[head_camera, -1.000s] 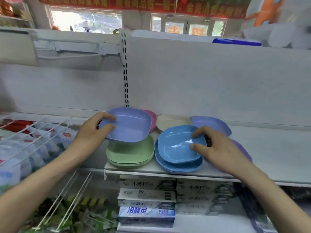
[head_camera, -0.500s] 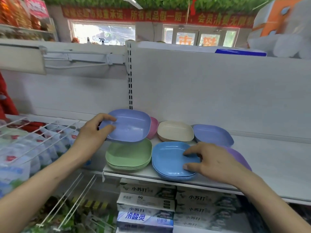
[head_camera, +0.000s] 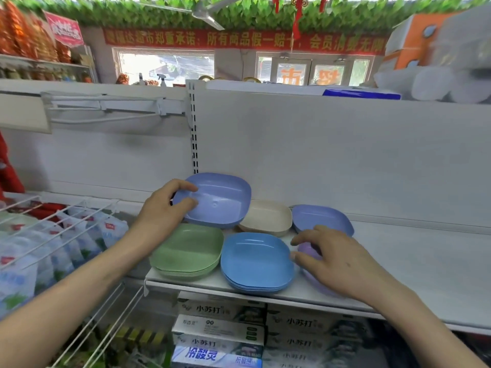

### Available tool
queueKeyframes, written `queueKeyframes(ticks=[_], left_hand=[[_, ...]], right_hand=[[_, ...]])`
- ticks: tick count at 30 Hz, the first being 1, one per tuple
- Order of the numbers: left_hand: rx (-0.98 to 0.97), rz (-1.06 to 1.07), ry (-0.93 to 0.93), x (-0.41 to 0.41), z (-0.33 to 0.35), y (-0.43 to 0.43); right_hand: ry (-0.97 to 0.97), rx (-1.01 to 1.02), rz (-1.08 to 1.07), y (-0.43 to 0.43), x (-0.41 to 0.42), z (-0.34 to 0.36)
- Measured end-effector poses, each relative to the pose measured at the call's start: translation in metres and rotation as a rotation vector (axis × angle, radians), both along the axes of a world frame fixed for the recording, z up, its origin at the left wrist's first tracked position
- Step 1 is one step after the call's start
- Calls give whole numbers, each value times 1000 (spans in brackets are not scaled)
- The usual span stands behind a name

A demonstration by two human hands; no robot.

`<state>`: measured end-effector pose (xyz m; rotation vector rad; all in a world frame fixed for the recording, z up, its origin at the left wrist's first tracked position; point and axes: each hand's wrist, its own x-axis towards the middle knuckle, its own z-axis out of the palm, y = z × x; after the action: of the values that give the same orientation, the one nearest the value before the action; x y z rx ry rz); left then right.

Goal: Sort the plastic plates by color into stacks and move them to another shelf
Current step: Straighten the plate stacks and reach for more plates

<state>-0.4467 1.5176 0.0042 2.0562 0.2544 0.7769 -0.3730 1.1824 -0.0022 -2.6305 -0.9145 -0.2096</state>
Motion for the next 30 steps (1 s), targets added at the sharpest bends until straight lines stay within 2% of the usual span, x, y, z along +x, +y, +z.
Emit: queueKeyframes(ticks=[7, 13, 20, 30], left_hand=[[72, -142, 172, 71, 7, -68], [107, -186, 359, 132, -2, -126], [209, -204, 404, 162, -6, -169], [584, -169, 525, 169, -11, -188]], right_hand=[[-12, 194, -139, -66, 4, 7], [-27, 257, -235, -116, 7, 2], [9, 295, -286, -161, 12, -5], [1, 297, -280, -185, 26, -7]])
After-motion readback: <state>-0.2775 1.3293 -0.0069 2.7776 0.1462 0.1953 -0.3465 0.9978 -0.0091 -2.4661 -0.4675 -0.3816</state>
